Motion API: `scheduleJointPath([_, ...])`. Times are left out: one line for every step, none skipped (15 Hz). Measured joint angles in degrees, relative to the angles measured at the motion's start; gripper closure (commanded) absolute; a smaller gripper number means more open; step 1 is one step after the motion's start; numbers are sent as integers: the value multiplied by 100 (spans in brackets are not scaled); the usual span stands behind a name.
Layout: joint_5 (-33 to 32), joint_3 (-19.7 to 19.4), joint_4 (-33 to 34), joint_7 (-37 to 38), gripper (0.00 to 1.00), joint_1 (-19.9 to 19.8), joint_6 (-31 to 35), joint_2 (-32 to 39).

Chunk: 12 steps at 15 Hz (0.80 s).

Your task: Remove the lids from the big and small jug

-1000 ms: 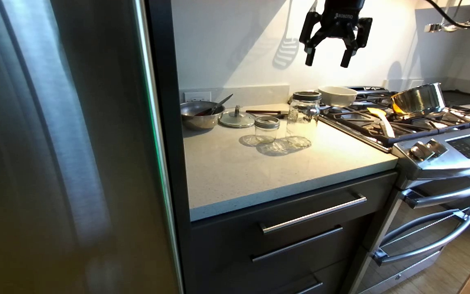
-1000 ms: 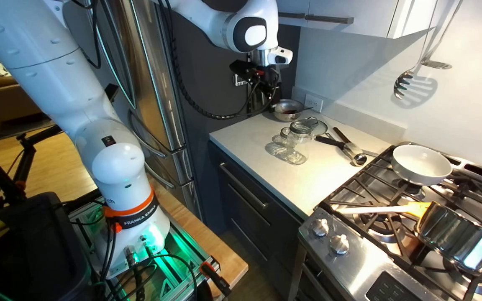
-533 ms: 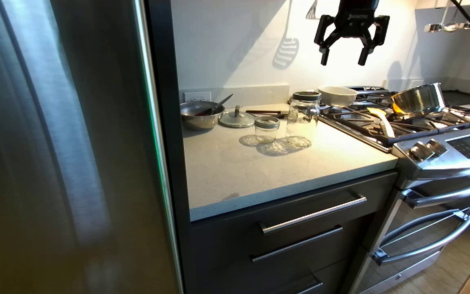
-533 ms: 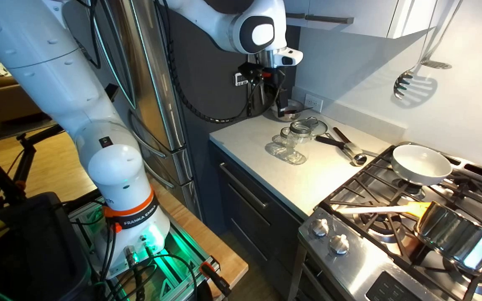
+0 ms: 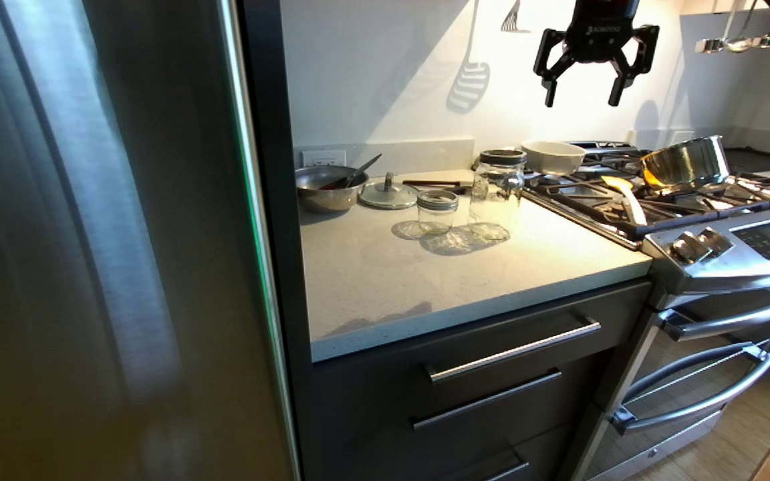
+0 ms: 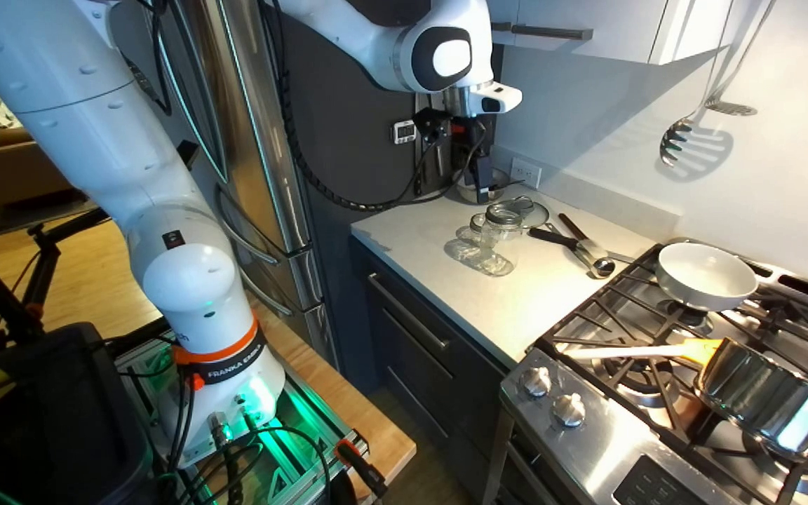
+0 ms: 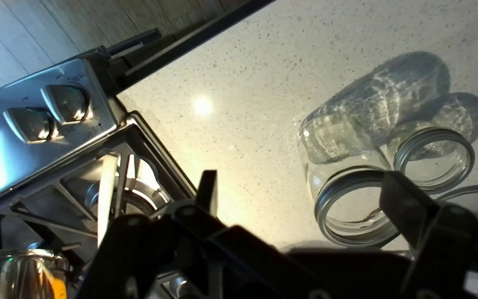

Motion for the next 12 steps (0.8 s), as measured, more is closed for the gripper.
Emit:
scheduleJointPath([-1,-35,41,-2,0,-16,0,54])
scheduleJointPath([0,-79,85,-29,0,-23,0,123])
scheduleJointPath([0,-120,126,-61,0,-30,8,190])
scheduleJointPath([1,-160,177,-108,0,-35,31,266])
scheduleJointPath([13,-198,222,-220,0,-36,86,347])
scheduleJointPath([36,-233,260,-353,0,-36,142,432])
scheduleJointPath([68,-263,307,-476,0,-36,190,524])
scheduleJointPath([113,-291,359,-599,0,-36,223,627])
scheduleJointPath([162,-314,413,-719,0,-36,256,736])
scheduleJointPath([224,-333,475,-833,0,-36,300,845])
scheduleJointPath([291,-347,539,-940,0,-36,348,957])
scheduleJointPath([364,-357,609,-1035,0,-36,386,1063])
